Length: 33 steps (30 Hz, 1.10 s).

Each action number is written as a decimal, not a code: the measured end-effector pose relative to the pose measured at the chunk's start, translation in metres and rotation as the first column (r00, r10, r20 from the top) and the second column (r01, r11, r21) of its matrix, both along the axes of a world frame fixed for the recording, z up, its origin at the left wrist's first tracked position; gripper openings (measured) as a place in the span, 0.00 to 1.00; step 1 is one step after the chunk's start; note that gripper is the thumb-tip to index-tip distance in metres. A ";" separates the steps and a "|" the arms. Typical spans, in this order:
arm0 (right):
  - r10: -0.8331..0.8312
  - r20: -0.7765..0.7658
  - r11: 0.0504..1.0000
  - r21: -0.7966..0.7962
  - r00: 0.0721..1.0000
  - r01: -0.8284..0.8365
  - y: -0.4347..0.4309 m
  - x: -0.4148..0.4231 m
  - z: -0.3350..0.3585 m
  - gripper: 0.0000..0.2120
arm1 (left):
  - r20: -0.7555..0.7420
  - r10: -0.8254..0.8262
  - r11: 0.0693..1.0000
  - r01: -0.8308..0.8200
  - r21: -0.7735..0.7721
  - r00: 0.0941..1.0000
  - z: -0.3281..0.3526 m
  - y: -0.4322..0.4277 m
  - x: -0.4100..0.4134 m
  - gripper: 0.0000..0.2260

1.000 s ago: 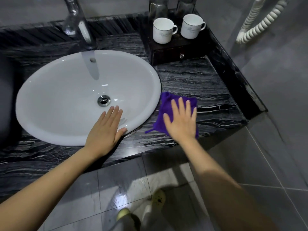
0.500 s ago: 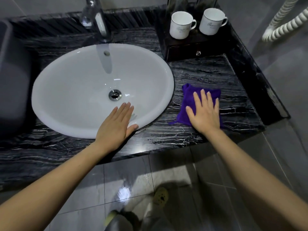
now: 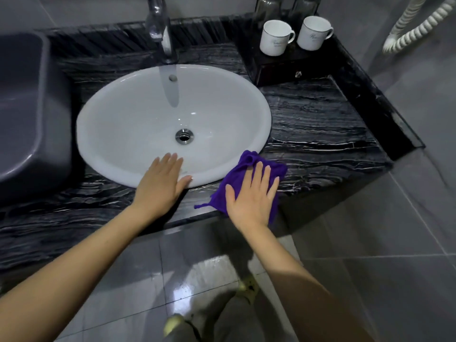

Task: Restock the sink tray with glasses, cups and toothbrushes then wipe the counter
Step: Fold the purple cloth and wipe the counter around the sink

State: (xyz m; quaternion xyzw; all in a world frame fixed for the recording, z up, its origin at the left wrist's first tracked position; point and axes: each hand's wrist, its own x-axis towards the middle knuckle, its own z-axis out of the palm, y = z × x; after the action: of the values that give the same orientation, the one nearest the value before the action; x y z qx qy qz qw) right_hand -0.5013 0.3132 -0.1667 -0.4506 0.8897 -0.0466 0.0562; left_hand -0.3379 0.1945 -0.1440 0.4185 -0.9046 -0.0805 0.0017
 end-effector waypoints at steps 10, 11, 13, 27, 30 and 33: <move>-0.126 0.148 0.992 0.049 0.981 0.120 -0.018 0.131 0.010 0.40 | -0.027 -0.074 0.997 0.075 0.017 0.997 0.001 -0.018 0.055 0.32; -0.115 0.180 0.993 0.053 0.977 0.107 -0.020 0.143 0.012 0.40 | -0.045 -0.076 0.996 0.078 0.034 0.996 0.001 -0.019 0.056 0.31; -0.078 0.245 0.996 0.058 0.966 0.066 -0.021 0.161 0.018 0.40 | -0.120 -0.045 0.992 0.059 0.111 0.992 0.004 -0.021 0.058 0.26; 0.153 0.132 0.988 -0.045 0.979 -0.148 0.016 0.075 0.039 0.24 | -0.419 -0.176 0.967 0.237 0.097 0.891 0.018 0.026 0.039 0.24; 0.143 0.095 0.988 -0.066 0.985 -0.138 0.010 0.079 0.035 0.24 | -0.372 -0.167 0.969 0.222 0.110 0.913 0.014 0.025 0.038 0.27; 0.159 0.077 0.986 -0.058 0.984 -0.155 0.003 0.081 0.036 0.20 | -0.341 -0.189 0.971 0.226 0.072 0.921 0.016 0.024 0.027 0.26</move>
State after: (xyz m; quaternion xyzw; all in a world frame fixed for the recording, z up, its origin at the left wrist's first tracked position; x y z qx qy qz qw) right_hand -0.4206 0.3162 -0.1304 -0.5185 0.8468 -0.0833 0.0844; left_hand -0.3105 0.2183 -0.1279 0.3001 -0.9248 -0.1993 0.1223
